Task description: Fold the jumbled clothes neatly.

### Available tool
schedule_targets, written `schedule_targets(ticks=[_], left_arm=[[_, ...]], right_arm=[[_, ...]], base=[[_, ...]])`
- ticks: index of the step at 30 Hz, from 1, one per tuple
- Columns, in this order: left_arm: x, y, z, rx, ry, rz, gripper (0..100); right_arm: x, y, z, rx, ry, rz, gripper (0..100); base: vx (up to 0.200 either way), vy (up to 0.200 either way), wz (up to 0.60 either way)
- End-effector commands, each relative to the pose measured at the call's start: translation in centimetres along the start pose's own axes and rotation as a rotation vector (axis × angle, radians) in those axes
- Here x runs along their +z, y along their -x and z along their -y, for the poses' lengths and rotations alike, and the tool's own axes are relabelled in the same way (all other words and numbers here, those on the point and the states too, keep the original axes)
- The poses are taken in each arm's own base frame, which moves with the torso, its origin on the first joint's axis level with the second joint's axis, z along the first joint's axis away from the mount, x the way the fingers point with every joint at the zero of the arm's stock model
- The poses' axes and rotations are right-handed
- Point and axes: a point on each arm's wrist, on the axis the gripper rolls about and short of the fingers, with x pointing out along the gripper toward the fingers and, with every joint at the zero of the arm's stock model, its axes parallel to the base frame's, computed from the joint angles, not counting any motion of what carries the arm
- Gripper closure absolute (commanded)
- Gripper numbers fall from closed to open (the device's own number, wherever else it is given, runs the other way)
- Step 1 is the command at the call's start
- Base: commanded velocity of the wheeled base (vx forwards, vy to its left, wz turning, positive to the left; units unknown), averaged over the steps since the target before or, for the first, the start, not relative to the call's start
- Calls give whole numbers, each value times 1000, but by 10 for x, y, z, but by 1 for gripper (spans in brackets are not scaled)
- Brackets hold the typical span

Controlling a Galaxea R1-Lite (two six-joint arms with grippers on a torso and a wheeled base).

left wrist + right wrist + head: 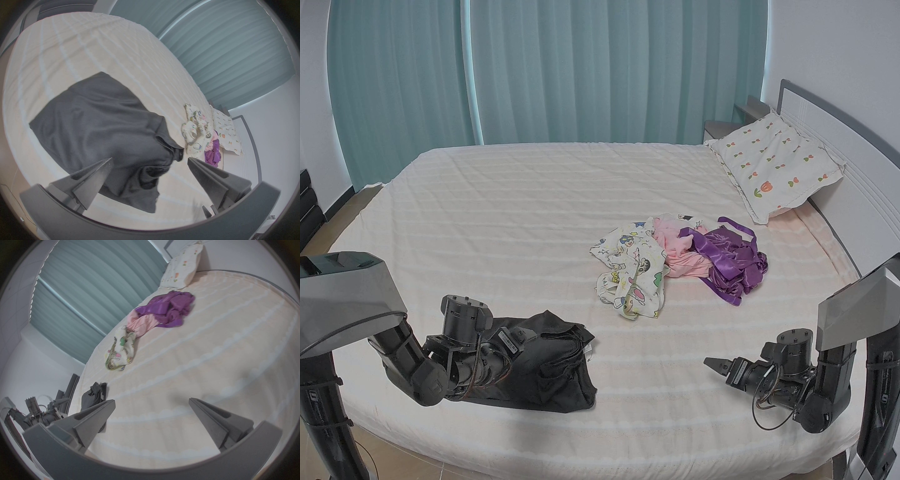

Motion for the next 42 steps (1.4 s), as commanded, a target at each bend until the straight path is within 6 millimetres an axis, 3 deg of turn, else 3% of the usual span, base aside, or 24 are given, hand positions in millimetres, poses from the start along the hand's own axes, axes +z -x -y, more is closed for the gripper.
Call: schedule_targets(ticks=[1,12,24,35,42], left_arm=[[-4,4,-11,34,4,-14,0],[4,6,-25,29,34,28,0],[5,11,-28,-9,43,-15,0],[12,15,-33,-42,61,1,0],[16,18,-35,-55,68,-8,0]], right_arm=[[-9,-10,-14,35,37,-18,0],[-19,-27,-43,45,90,-38,0],[-24,-31,-48,43,103,-63,0],[-30,-32,-51,29,190,-70,0],[-38,-37,-66,32,225,-91,0]], base=[[0,200,0],[0,36,0],[0,0,0],[0,200,0],[0,200,0]])
